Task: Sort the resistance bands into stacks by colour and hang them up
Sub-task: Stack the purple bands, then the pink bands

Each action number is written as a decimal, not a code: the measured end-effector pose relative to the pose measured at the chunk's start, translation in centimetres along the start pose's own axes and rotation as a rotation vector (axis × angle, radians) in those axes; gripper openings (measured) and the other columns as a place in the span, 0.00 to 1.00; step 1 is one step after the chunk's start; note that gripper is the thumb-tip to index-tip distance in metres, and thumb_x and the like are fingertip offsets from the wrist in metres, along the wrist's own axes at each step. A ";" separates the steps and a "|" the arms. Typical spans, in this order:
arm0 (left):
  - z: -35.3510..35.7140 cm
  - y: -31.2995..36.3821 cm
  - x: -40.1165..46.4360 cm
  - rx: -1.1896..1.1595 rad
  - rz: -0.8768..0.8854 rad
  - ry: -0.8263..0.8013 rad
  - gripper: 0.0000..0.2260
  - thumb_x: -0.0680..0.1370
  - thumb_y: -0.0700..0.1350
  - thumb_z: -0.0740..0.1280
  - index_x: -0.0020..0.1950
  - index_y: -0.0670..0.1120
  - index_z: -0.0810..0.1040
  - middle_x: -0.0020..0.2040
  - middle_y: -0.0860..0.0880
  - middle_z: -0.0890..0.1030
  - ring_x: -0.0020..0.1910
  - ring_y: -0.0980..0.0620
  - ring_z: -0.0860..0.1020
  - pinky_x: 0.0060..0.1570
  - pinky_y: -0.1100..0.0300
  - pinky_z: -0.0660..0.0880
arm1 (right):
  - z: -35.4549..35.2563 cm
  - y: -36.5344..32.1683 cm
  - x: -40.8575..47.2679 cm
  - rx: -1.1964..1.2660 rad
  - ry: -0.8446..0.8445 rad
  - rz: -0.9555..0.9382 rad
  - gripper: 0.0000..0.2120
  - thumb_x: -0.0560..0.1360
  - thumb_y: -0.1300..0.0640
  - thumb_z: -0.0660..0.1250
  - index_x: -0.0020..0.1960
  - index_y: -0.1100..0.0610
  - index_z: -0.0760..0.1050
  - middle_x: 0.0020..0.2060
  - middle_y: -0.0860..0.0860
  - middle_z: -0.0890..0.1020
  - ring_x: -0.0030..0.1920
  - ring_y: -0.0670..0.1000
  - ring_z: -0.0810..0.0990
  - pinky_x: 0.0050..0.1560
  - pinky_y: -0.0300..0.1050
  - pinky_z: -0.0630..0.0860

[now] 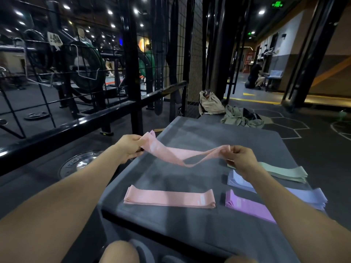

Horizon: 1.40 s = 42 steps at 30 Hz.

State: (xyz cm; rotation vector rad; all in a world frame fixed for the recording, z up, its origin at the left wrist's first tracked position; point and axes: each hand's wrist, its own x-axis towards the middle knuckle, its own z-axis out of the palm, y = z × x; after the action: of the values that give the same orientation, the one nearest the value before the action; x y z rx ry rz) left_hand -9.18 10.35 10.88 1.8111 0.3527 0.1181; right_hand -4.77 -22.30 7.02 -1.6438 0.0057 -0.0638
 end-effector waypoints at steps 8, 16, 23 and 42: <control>-0.6 -3.7 0.7 0.020 0.010 0.117 0.08 0.81 0.44 0.59 0.49 0.43 0.77 0.37 0.47 0.75 0.33 0.52 0.70 0.33 0.64 0.71 | 0.8 2.0 -0.6 -0.059 0.075 0.115 0.08 0.75 0.64 0.66 0.38 0.63 0.74 0.36 0.57 0.73 0.33 0.51 0.69 0.35 0.42 0.68; -0.7 -7.5 0.6 0.221 -0.014 0.244 0.05 0.77 0.39 0.65 0.43 0.40 0.79 0.36 0.42 0.77 0.25 0.55 0.76 0.28 0.62 0.70 | 2.1 4.6 -1.3 -0.223 0.082 0.262 0.11 0.74 0.64 0.67 0.35 0.56 0.71 0.32 0.53 0.75 0.31 0.50 0.73 0.23 0.35 0.72; -1.3 -10.3 -0.1 0.291 -0.118 0.263 0.05 0.74 0.42 0.68 0.47 0.43 0.82 0.47 0.42 0.83 0.49 0.44 0.81 0.54 0.52 0.77 | 3.4 7.3 -2.0 -0.394 0.049 0.275 0.10 0.72 0.64 0.68 0.34 0.56 0.72 0.32 0.53 0.76 0.32 0.51 0.76 0.28 0.36 0.76; 0.0 -13.8 -1.1 0.421 -0.267 0.204 0.07 0.73 0.42 0.68 0.50 0.43 0.82 0.50 0.43 0.82 0.50 0.44 0.80 0.47 0.59 0.72 | 5.0 10.1 -2.5 -0.907 0.123 0.294 0.14 0.74 0.59 0.64 0.56 0.63 0.78 0.56 0.60 0.80 0.58 0.61 0.78 0.56 0.47 0.73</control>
State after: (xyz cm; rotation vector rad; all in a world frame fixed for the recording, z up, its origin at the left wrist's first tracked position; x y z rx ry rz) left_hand -12.68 13.15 -2.23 2.1506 0.8088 0.0423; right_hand -6.66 -17.98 -3.46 -2.5211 0.4236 0.0769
